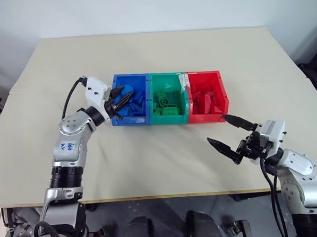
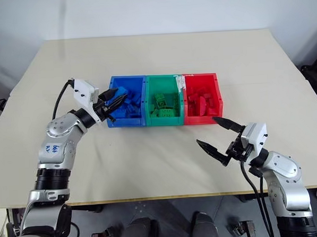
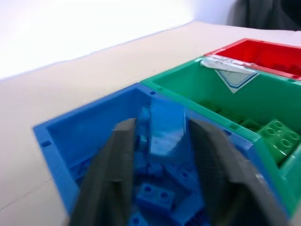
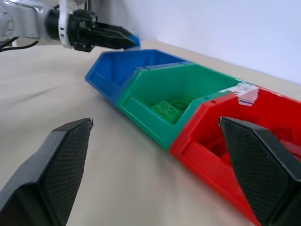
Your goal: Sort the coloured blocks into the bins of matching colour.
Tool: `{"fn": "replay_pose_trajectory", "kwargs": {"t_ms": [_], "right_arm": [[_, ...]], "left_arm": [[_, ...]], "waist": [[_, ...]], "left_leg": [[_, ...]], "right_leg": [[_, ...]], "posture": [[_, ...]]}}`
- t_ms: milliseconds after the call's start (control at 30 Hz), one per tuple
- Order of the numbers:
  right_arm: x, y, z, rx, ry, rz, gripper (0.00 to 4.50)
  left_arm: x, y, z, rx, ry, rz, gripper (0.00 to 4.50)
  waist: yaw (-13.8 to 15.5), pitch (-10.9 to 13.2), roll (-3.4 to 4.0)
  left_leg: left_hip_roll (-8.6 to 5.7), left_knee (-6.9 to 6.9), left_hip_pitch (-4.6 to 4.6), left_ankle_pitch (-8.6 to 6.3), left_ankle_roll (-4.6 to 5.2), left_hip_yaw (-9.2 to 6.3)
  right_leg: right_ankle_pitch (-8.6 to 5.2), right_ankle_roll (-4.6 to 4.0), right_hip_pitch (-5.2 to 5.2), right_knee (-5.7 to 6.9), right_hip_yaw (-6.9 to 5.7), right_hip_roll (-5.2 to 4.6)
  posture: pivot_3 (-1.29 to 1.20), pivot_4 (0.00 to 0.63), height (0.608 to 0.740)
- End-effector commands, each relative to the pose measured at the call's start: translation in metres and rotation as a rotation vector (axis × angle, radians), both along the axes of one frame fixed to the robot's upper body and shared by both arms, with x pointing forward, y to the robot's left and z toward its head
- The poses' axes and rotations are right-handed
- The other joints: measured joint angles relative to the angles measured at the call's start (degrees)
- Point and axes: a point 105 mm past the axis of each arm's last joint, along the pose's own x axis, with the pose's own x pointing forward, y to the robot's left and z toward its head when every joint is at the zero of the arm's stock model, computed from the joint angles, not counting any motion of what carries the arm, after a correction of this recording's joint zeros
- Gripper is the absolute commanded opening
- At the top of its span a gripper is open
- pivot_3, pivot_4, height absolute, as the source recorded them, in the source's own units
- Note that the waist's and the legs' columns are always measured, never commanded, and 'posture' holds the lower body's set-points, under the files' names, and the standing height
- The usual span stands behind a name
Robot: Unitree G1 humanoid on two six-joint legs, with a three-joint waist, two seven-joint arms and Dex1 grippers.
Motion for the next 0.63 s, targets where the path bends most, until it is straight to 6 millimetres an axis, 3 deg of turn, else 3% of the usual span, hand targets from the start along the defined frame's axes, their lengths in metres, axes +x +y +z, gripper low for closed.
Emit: {"fn": "replay_pose_trajectory", "kwargs": {"t_ms": [33, 167, 267, 467, 633], "right_arm": [[-0.001, 0.001, 0.010, 0.008, -0.053, -0.003, 4.50], [-0.003, -0.002, 0.006, -0.031, -0.028, 0.032, 4.50], [-0.009, -0.009, -0.003, -0.119, 0.025, 0.101, 4.50], [-0.010, -0.036, -0.014, -0.272, 0.109, 0.178, 4.50], [-0.003, -0.047, -0.013, -0.288, 0.107, 0.174, 4.50]], "left_arm": [[-0.006, 0.006, 0.010, 0.033, -0.052, -0.008, 3.26], [-0.026, 0.018, 0.005, 0.082, -0.063, -0.043, 4.47], [-0.064, 0.037, -0.014, 0.195, -0.057, -0.134, 4.47], [-0.111, 0.073, -0.047, 0.289, 0.075, -0.160, 4.47], [-0.119, 0.086, -0.052, 0.285, 0.085, -0.094, 4.47]], "waist": [[0.0, 0.0, 0.00], [0.1, 0.0, 0.00], [-0.4, 0.0, 0.00], [0.0, 0.0, 0.00], [0.4, 0.0, 0.00]], "left_leg": [[0.00, 0.00, -0.01, 0.00, 0.00, 0.00], [0.02, 0.00, 0.00, 0.00, 0.00, -0.01], [0.03, -0.03, 0.01, -0.01, 0.01, 0.01], [0.07, -0.10, 0.06, -0.01, 0.02, 0.03], [0.09, -0.08, 0.05, -0.01, 0.02, -0.01]], "right_leg": [[0.00, 0.00, 0.00, 0.00, -0.01, 0.00], [0.00, 0.00, -0.01, 0.00, 0.01, 0.00], [0.00, 0.00, -0.01, -0.04, 0.05, 0.00], [0.00, -0.01, 0.01, -0.10, 0.05, -0.01], [0.00, -0.01, 0.02, -0.09, 0.03, -0.02]], "posture": [[0.00, 0.150, 0.740], [0.00, 0.150, 0.740], [0.00, 0.150, 0.740], [0.00, 0.150, 0.740], [0.00, 0.150, 0.740]]}}
